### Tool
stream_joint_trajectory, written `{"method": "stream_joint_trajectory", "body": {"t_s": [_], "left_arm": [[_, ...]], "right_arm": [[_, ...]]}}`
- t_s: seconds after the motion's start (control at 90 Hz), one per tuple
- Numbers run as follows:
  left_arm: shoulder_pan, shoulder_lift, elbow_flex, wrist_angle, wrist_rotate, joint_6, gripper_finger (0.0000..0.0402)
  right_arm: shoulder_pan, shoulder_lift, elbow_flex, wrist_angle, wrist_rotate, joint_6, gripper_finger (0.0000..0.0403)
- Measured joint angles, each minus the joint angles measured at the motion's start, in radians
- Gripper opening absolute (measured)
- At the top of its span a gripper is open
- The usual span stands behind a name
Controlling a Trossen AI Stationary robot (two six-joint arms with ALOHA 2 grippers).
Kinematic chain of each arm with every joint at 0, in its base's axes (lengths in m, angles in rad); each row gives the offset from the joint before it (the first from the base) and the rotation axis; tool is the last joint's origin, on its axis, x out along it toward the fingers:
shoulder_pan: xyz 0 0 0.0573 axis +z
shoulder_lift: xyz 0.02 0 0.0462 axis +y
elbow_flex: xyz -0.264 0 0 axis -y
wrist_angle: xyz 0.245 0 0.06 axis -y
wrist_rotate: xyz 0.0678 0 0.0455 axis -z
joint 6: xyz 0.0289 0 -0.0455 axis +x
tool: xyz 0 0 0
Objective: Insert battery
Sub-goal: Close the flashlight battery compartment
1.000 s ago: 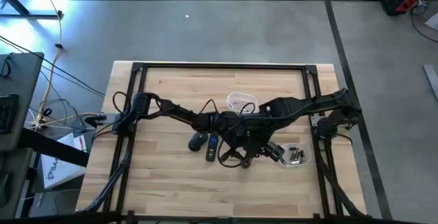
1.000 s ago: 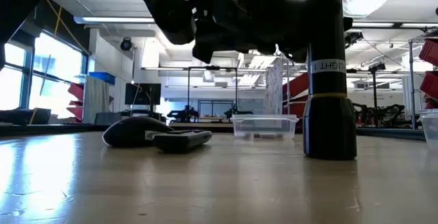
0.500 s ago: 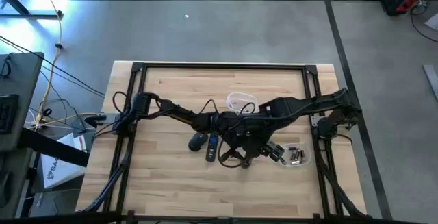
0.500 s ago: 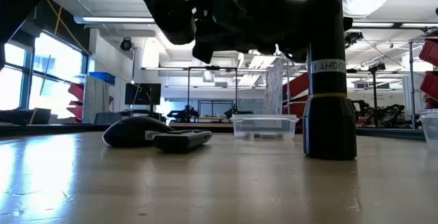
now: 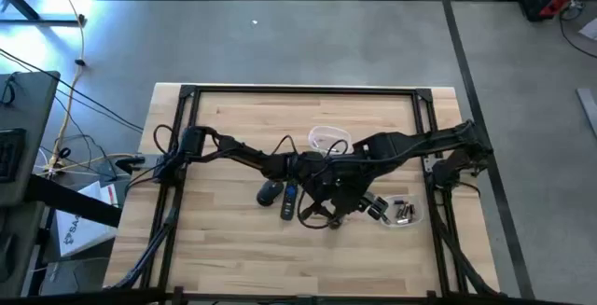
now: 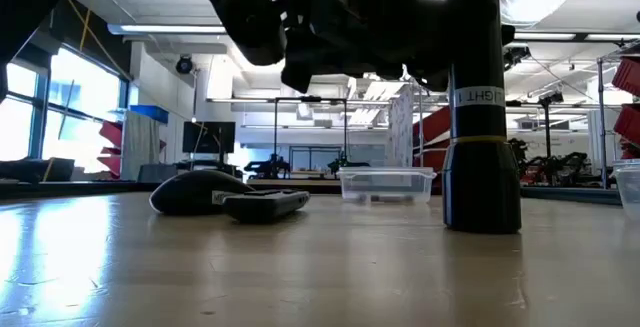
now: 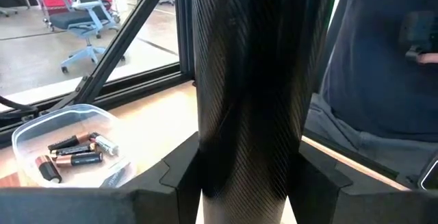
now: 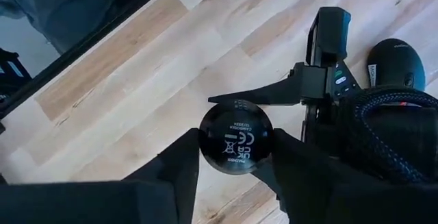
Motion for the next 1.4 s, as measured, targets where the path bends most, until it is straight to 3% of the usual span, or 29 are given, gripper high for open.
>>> {"method": "stream_joint_trajectory", "body": {"t_s": [0.411,0.756,1.4], "left_arm": [[0.004,0.001,0.000,0.006,0.014,0.014,0.0146],[0.013,0.001,-0.001,0.015,0.024,-0.012,0.0146],[0.027,0.002,-0.002,0.049,0.010,-0.033,0.0146]], "right_arm": [[0.040,0.000,0.000,0.000,0.020,-0.043,0.0140],[0.059,-0.001,0.000,-0.006,0.122,-0.032,0.0140],[0.066,-0.002,-0.001,-0.001,0.195,0.282,0.0140]]}}
